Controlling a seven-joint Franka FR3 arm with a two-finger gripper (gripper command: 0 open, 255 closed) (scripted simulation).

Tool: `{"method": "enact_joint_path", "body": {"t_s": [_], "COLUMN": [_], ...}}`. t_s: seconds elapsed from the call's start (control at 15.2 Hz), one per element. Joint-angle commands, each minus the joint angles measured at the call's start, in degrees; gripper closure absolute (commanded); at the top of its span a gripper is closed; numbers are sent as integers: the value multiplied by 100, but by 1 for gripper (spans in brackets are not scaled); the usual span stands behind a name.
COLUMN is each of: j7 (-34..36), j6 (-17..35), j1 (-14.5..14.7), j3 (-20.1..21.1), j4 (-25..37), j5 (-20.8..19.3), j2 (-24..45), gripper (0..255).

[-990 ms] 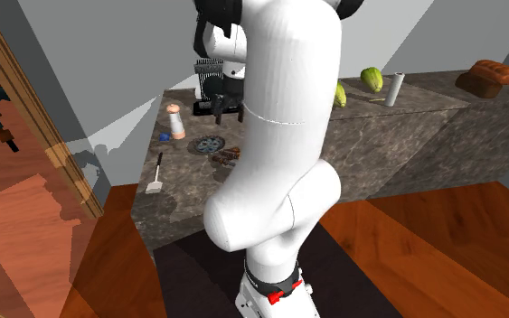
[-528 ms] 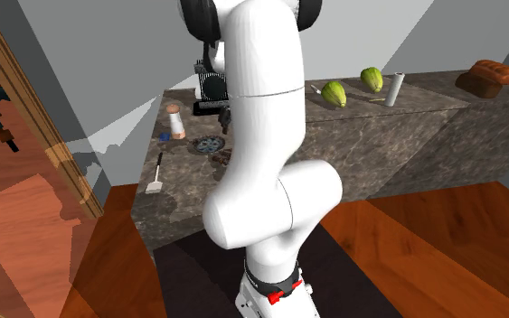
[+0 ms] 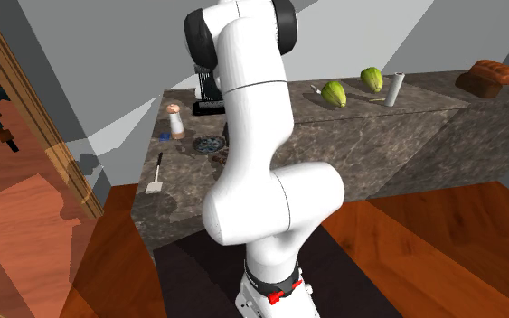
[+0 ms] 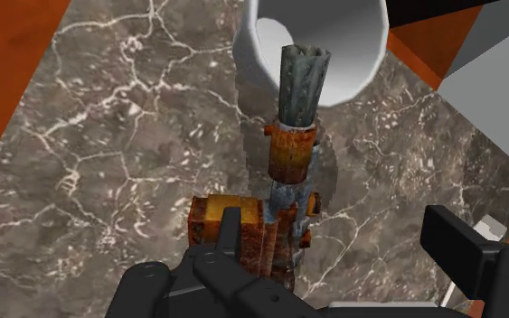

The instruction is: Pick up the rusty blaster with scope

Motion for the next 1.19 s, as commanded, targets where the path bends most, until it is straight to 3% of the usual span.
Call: {"method": "enact_joint_path", "body": {"t_s": [0.0,0.46,0.53,1.12], "j7": [-59,-170,-170,-170], "j6": [29,277,277,277], "j1": [-53,-102,-103,-102], "j3": [45,122,124,122], "j4": [163,219,228,219], "j5": [58,174,175,174], "j2": [230,553,562,553], "gripper": [0,0,255,255]}}
